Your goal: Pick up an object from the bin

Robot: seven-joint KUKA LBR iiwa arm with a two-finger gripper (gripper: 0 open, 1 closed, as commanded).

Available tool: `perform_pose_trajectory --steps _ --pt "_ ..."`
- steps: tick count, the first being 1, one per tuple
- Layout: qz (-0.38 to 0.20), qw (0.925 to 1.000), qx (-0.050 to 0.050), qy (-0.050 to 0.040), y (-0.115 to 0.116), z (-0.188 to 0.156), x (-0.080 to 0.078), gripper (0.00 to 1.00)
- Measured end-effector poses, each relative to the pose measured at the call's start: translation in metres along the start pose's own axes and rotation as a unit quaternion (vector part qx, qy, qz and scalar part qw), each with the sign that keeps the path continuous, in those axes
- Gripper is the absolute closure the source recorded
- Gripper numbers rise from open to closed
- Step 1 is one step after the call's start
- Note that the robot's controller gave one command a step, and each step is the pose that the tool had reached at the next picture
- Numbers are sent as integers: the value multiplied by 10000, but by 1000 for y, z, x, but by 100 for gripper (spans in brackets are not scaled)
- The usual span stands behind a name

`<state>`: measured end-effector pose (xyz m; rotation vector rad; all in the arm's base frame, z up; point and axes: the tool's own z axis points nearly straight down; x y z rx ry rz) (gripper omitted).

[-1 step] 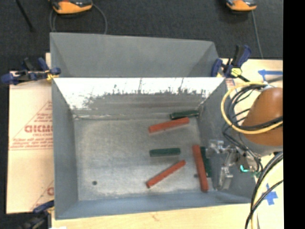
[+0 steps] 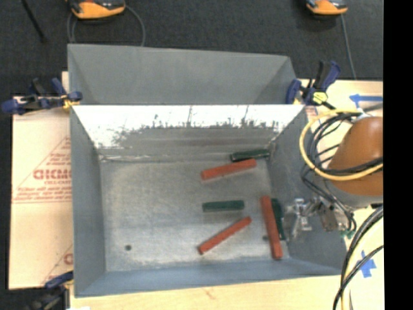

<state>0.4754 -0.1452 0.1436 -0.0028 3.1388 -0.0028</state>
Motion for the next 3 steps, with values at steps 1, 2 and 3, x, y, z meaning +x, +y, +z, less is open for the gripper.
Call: perform_pose_trajectory --steps 1,2,3 --pt "-10 10000 -1 0 0 0 0 0" --pt "-39 10000 -18 -3 39 68 -57 0" --pt "-852 9964 -13 -3 98 73 -61 0"
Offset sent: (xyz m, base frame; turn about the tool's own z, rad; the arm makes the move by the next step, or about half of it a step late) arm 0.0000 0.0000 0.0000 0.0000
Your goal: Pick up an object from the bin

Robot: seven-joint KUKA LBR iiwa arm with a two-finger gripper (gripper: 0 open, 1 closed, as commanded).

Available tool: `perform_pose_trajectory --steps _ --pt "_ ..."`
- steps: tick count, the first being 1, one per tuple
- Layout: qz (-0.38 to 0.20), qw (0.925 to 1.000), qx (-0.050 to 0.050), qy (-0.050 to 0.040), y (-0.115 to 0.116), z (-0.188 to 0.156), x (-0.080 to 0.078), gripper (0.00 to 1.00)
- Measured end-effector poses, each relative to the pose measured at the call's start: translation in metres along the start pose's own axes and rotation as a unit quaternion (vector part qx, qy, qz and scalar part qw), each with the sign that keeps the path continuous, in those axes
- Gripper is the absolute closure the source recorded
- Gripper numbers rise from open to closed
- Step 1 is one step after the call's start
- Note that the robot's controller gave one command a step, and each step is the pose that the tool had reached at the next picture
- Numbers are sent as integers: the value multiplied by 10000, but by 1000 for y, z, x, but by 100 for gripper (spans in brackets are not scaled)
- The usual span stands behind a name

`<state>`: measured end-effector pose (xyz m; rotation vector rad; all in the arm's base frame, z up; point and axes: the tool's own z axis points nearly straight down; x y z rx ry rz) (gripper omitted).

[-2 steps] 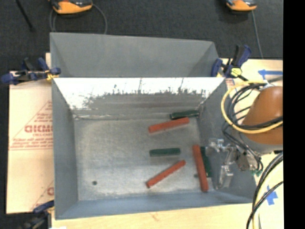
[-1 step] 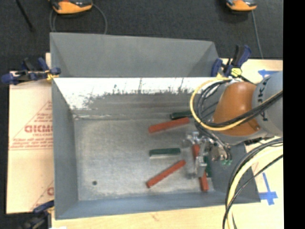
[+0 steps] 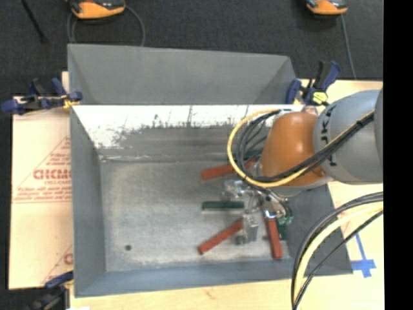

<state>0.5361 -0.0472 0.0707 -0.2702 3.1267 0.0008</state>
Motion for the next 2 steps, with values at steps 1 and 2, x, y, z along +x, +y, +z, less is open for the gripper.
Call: perform_pose_trajectory --steps 1,2 --pt "-4 10000 11 2 -2 0 0 100" --pt "251 9997 18 -38 -10 -132 -2 100"
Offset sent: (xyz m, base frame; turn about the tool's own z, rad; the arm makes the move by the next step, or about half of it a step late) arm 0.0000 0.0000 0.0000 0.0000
